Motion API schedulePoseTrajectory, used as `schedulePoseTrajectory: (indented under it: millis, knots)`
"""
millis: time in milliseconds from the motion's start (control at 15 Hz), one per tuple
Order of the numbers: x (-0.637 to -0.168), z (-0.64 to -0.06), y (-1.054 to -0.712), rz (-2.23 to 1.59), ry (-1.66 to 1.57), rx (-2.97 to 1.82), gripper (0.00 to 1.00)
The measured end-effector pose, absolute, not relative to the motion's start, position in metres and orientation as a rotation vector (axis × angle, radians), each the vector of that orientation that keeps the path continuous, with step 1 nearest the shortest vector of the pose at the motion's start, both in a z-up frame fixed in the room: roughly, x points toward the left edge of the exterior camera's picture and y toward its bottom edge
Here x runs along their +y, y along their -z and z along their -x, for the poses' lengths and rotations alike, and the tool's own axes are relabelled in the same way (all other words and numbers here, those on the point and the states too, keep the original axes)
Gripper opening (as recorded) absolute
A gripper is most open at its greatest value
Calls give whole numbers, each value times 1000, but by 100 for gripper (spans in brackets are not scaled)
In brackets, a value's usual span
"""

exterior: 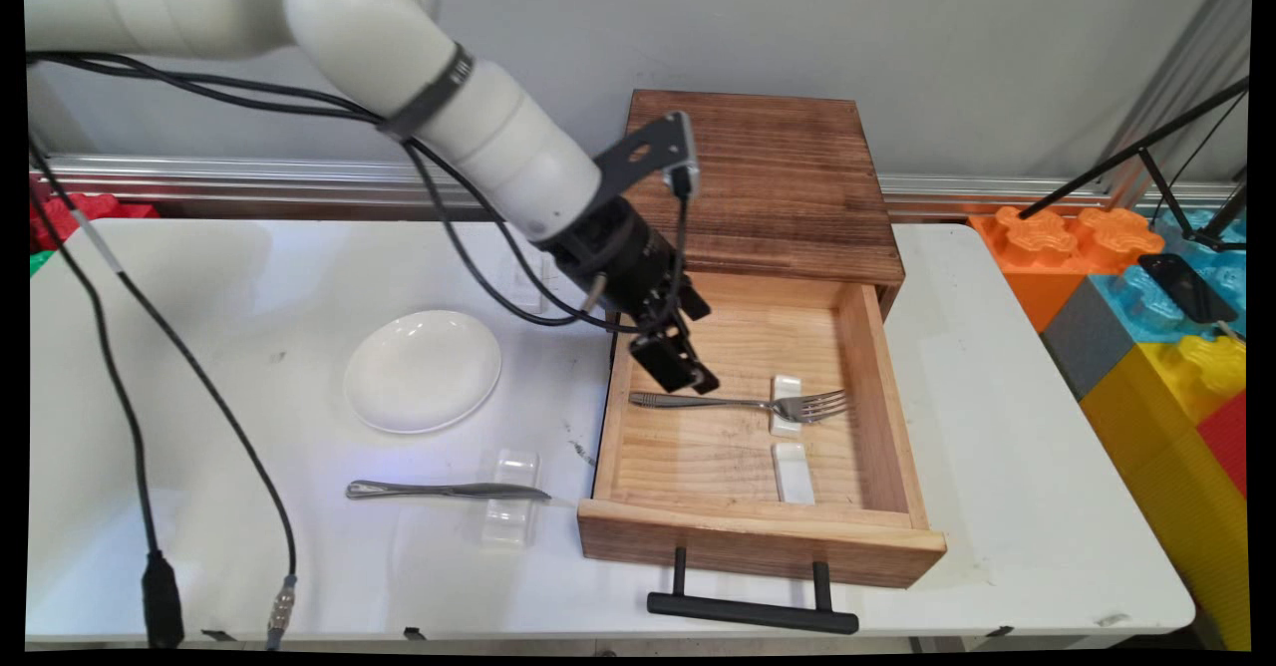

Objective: Pick up the knife from the right of the white plate

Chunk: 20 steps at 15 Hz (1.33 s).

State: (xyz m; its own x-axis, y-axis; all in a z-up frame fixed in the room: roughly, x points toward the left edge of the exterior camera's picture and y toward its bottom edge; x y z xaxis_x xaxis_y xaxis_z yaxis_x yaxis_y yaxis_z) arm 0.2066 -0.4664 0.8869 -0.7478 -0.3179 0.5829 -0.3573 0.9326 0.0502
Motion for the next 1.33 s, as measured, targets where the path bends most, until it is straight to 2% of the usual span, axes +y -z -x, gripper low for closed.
schedulePoseTrajectory:
  millis: [333, 667, 1333]
  knots:
    - [-439, -241, -907, -522, -70, -2516, 100]
    - [-414, -273, -912, -541, -66, -2560, 100]
    - [-375, -322, -884, -572, -59, -2663, 100]
